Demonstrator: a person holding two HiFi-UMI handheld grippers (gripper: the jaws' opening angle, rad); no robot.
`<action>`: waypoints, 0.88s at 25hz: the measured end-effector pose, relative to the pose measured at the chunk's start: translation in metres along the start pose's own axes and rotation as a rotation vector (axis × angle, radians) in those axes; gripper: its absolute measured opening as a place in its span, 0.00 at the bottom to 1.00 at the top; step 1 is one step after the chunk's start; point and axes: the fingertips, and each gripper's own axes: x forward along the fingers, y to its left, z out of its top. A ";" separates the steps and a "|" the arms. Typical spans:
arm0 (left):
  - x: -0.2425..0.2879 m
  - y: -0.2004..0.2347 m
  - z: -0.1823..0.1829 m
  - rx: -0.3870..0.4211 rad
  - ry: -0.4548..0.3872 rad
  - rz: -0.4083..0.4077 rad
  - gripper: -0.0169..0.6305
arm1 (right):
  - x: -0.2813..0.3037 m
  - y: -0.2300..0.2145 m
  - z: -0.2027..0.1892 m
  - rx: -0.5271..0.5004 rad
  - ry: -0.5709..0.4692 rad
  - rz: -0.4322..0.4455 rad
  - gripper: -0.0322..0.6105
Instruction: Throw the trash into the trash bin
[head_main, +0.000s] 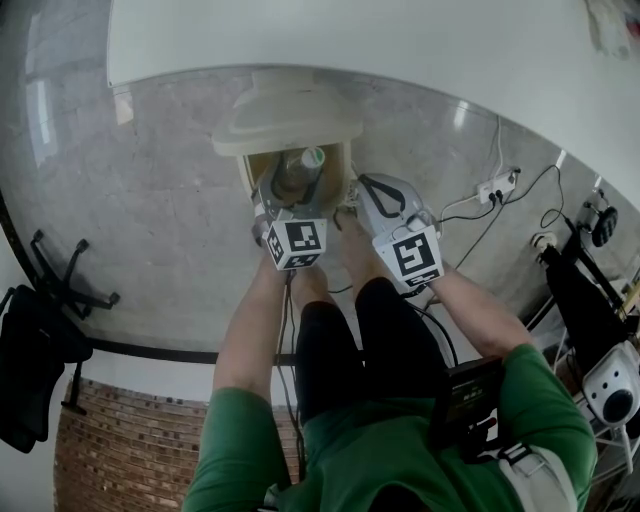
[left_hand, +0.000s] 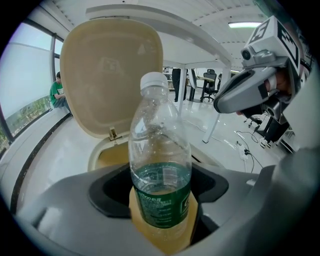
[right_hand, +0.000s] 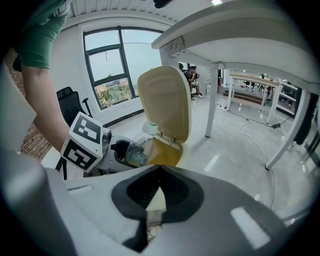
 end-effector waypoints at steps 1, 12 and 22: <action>0.001 -0.002 -0.002 0.004 0.012 -0.004 0.56 | -0.001 -0.001 0.000 0.003 0.001 -0.003 0.05; 0.003 -0.011 -0.005 0.029 0.042 -0.017 0.57 | -0.013 -0.010 -0.006 0.015 -0.009 -0.019 0.05; -0.046 0.015 0.048 0.017 -0.055 0.061 0.19 | -0.032 -0.007 0.031 -0.004 -0.059 -0.035 0.05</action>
